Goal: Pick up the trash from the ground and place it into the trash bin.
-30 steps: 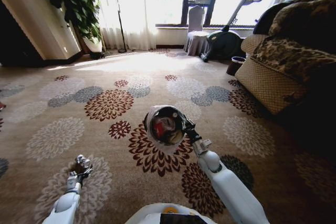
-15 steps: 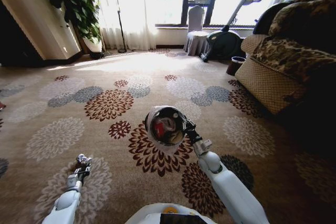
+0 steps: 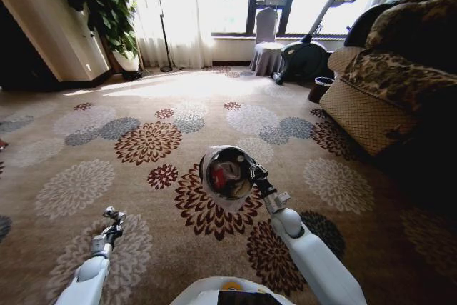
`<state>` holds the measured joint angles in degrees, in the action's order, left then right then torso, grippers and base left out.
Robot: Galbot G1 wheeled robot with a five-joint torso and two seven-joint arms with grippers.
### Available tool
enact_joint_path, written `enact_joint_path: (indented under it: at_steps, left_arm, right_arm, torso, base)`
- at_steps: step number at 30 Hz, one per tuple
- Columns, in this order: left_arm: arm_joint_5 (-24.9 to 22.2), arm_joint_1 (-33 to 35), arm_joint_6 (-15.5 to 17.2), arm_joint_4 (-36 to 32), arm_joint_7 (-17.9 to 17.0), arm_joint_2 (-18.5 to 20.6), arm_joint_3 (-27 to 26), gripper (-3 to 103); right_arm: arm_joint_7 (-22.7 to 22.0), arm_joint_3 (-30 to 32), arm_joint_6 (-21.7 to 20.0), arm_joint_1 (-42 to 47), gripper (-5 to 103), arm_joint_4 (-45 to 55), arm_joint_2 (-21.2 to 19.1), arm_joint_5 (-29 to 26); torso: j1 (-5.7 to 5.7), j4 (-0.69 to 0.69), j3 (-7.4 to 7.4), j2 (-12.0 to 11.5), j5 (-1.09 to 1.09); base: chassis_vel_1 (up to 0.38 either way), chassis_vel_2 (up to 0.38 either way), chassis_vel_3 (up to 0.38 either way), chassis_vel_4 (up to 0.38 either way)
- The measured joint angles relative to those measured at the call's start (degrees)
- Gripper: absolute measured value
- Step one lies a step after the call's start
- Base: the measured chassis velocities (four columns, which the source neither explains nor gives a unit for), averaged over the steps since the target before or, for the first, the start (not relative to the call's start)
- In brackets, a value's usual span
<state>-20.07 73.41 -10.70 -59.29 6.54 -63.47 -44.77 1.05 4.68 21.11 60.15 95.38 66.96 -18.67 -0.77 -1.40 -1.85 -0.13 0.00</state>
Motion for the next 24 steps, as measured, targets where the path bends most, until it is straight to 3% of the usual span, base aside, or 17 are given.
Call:
enact_joint_path:
  at_steps: [3,7,8,9,10,11,13,15,16,19,20,22,24]
  left_arm:
    - [-5.07,1.47,-0.88,-4.97,0.79,-0.31,-0.03,3]
    - [-15.57,3.47,-4.80,-18.82,3.18,-0.55,0.68,3]
    - [-15.57,3.47,-4.80,-18.82,3.18,-0.55,0.68,3]
    - [-20.65,4.25,-5.57,-25.86,3.82,-0.67,1.12,3]
    - [-26.21,4.91,-4.91,-32.85,3.59,-0.81,1.67,3]
    - [-26.21,4.91,-4.91,-32.85,3.59,-0.81,1.67,3]
    - [-36.29,6.09,-1.40,-46.05,1.64,-1.27,3.10,3]
    - [-45.93,6.73,3.25,-57.88,0.12,-1.60,5.13,3]
    - [-45.93,6.73,3.25,-57.88,0.12,-1.60,5.13,3]
    - [-60.61,6.85,11.35,-70.73,-2.52,-1.40,7.98,3]
    - [-60.61,6.85,11.35,-70.73,-2.52,-1.40,7.98,3]
    - [-66.77,6.34,15.71,-74.89,-2.51,-0.17,10.46,3]
    - [-68.08,5.66,16.91,-75.19,-1.99,0.64,12.00,3]
  right_arm:
    - [0.01,-0.39,0.49,-0.94,0,-0.98,0.14,-0.31]
    - [0.00,-2.14,0.83,-6.69,0,-5.35,1.22,-2.07]
    - [0.00,-2.14,0.83,-6.69,0,-5.35,1.22,-2.07]
    - [0.01,-2.79,0.90,-9.37,0,-7.68,1.75,-2.33]
    - [0.01,-3.30,0.91,-11.55,0,-9.67,2.27,-2.43]
    - [0.01,-3.30,0.91,-11.55,0,-9.67,2.27,-2.43]
    - [-0.04,-4.40,1.33,-15.08,0,-13.58,3.26,-2.42]
    - [0.00,-5.81,1.98,-18.22,0,-17.50,4.54,-1.56]
    - [0.00,-5.81,1.98,-18.22,0,-17.50,4.54,-1.56]
    - [-0.04,-7.22,2.73,-21.34,0,-21.53,7.12,-0.37]
    - [-0.04,-7.22,2.73,-21.34,0,-21.53,7.12,-0.37]
    - [-0.02,-8.40,2.85,-22.36,0,-21.98,8.73,-0.07]
    - [0.00,-8.98,2.86,-22.41,0,-21.72,9.04,0.07]
  torso:
    - [0.00,0.03,0.00,0.00,0.02]
    - [0.00,0.03,0.00,0.01,0.04]
    - [0.00,0.03,0.00,0.01,0.04]
    - [0.00,-0.02,0.00,0.01,0.00]
    - [0.00,0.03,0.00,0.01,-0.02]
    - [0.00,0.03,0.00,0.01,-0.02]
    - [-0.01,0.02,0.00,0.01,0.08]
    - [-0.01,0.05,0.00,0.01,0.01]
    - [-0.01,0.05,0.00,0.01,0.01]
    - [-0.01,0.02,0.00,0.01,0.00]
    - [-0.01,0.02,0.00,0.01,0.00]
    - [0.00,-0.02,0.00,0.01,0.04]
    - [0.00,-0.02,0.01,0.01,-0.01]
  base:
    - [0.000,0.000,0.000,0.000]
    - [0.000,0.000,0.000,0.000]
    - [0.000,0.000,0.000,0.000]
    - [0.000,0.000,0.000,0.000]
    - [0.000,0.000,0.000,0.000]
    - [0.000,0.000,0.000,0.000]
    - [0.000,0.000,0.000,0.000]
    - [0.000,0.000,0.000,0.000]
    - [0.000,0.000,0.000,0.000]
    - [0.000,0.000,0.000,0.000]
    - [0.000,0.000,0.000,0.000]
    - [0.000,0.000,0.000,0.000]
    - [0.000,0.000,0.000,0.000]
